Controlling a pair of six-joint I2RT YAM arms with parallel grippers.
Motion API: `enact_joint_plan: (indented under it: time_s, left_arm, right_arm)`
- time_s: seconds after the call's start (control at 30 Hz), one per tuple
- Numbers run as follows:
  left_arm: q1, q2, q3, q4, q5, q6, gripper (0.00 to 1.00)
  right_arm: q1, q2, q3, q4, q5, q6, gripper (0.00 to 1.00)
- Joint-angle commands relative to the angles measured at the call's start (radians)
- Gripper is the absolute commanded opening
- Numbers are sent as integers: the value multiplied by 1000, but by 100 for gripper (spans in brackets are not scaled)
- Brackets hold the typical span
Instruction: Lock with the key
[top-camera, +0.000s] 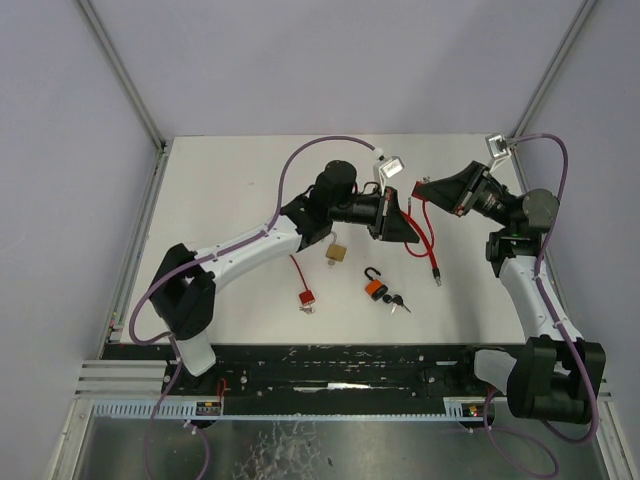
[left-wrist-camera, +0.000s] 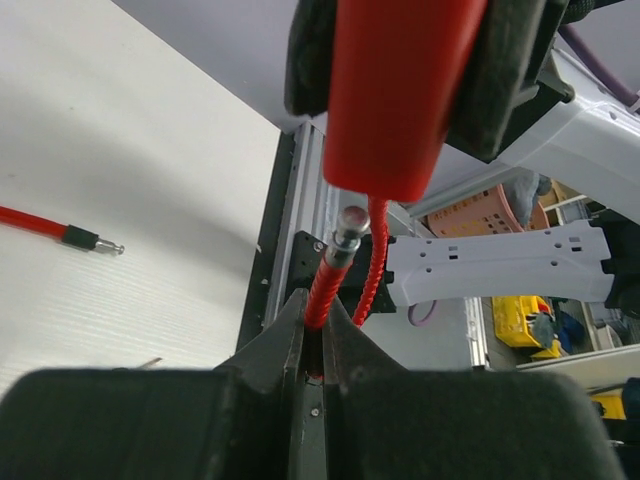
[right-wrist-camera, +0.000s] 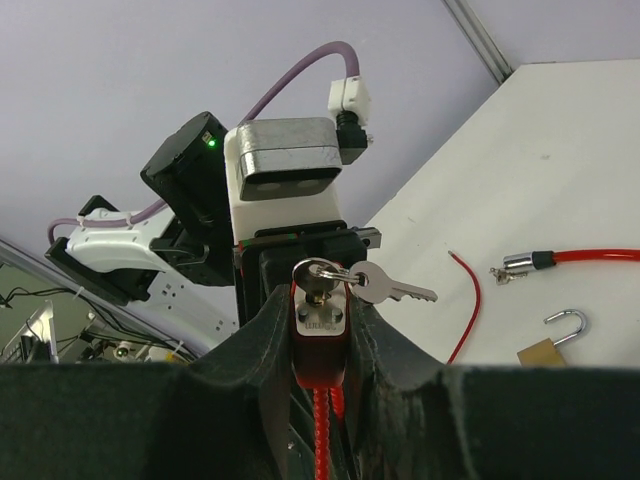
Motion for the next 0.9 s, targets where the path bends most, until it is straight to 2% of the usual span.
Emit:
enact_joint_plan:
  time_s: [0.0, 0.87]
  left_arm:
    - [-6, 13, 54, 33, 72, -30, 0]
    - [-15, 36, 62, 55, 133, -48, 0]
  right_arm:
    - [24, -30, 8, 1, -23, -46, 0]
    - [31, -31, 13, -41, -32, -76, 0]
